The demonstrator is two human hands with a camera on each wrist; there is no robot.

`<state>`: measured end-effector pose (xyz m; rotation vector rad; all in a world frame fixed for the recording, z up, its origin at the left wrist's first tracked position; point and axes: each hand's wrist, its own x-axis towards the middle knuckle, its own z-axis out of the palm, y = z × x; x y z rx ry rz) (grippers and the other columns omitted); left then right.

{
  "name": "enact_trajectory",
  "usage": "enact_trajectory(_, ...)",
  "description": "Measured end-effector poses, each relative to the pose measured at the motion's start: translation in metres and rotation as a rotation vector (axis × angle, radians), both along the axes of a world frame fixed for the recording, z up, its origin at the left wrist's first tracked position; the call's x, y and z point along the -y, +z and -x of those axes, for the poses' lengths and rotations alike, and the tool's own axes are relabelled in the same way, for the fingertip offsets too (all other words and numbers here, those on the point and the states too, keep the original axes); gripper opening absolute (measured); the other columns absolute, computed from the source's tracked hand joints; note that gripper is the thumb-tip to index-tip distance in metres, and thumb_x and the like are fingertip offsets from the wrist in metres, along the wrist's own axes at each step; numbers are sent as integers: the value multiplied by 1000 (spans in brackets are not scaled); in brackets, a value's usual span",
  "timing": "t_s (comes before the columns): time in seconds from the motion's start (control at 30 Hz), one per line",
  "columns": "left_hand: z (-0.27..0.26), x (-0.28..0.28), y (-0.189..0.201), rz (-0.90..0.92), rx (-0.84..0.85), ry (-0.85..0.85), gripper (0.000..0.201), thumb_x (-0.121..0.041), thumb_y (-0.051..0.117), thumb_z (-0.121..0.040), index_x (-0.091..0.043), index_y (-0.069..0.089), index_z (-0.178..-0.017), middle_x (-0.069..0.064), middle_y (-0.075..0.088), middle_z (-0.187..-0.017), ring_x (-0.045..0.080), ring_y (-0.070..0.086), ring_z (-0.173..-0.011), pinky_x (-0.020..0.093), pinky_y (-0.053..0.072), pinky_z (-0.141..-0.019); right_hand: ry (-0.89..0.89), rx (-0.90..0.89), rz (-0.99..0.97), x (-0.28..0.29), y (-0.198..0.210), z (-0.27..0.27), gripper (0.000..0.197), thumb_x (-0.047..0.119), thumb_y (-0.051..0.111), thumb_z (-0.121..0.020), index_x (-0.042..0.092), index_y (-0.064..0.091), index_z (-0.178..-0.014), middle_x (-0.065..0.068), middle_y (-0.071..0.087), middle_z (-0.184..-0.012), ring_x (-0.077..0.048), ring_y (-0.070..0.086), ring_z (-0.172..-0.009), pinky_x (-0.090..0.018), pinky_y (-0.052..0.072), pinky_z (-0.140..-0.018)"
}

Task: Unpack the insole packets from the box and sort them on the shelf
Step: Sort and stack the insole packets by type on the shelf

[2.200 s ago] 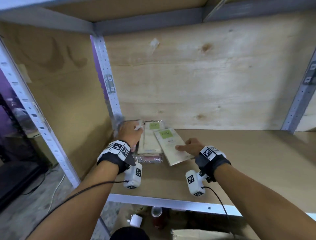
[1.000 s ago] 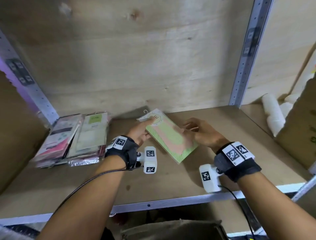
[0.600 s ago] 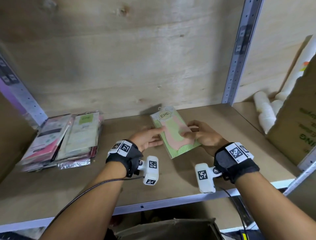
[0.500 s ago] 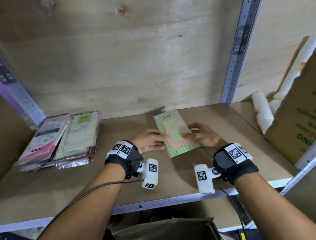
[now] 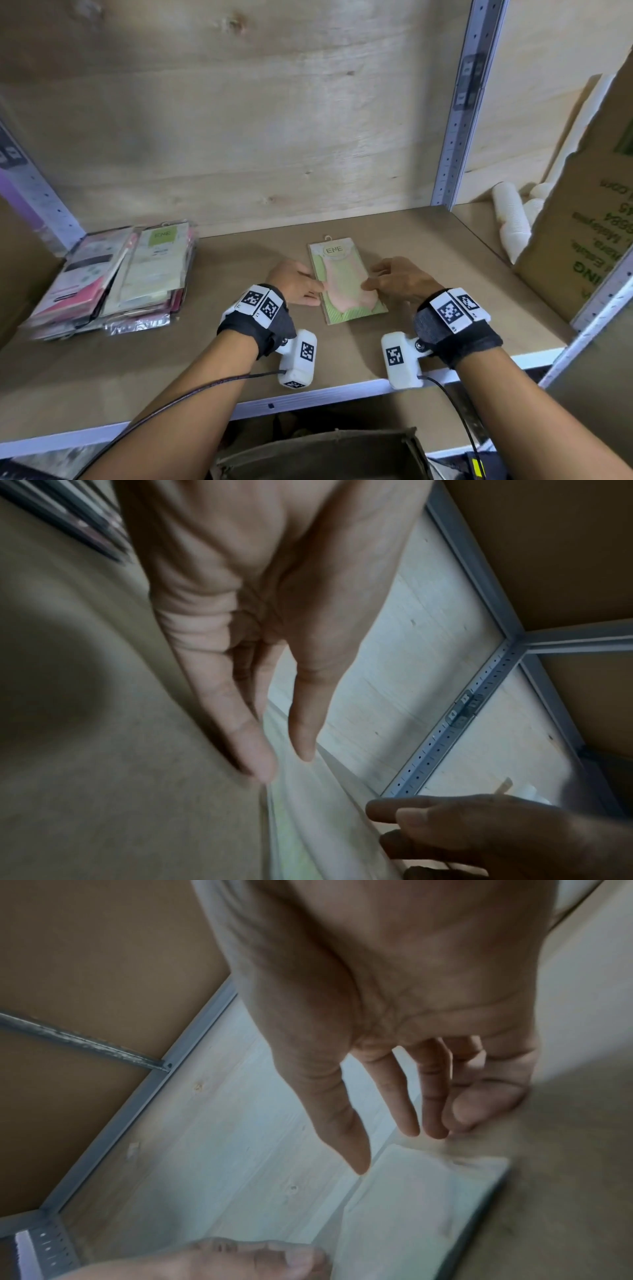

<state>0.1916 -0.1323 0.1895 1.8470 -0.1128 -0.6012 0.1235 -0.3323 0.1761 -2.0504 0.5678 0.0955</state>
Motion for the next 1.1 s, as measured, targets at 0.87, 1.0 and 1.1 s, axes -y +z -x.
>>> enact_trajectory(0.87, 0, 131, 6, 130, -138, -78, 12, 3, 52, -98, -6, 58, -95, 27, 58, -134, 31, 61, -108, 36, 53, -91, -194, 154, -59, 87, 5, 18, 51, 10, 63, -87, 11, 51, -137, -11, 60, -130, -24, 63, -102, -33, 52, -93)
enact_trajectory(1.0, 1, 150, 8, 123, -126, -79, 11, 4, 57, -95, -6, 59, -93, 23, 62, -121, 27, 60, -103, 36, 56, -86, -268, 174, -34, 103, 5, 18, 43, 13, 63, -85, 17, 60, -128, -9, 64, -125, -24, 64, -106, -38, 52, -98)
enact_trajectory(1.1, -1, 158, 9, 122, -117, -84, 10, 5, 55, -95, -4, 58, -97, 18, 61, -112, 26, 59, -103, 36, 52, -94, -287, 197, -34, 107, 4, 16, 37, 13, 62, -83, 22, 65, -119, -7, 66, -121, -24, 62, -109, -40, 50, -101)
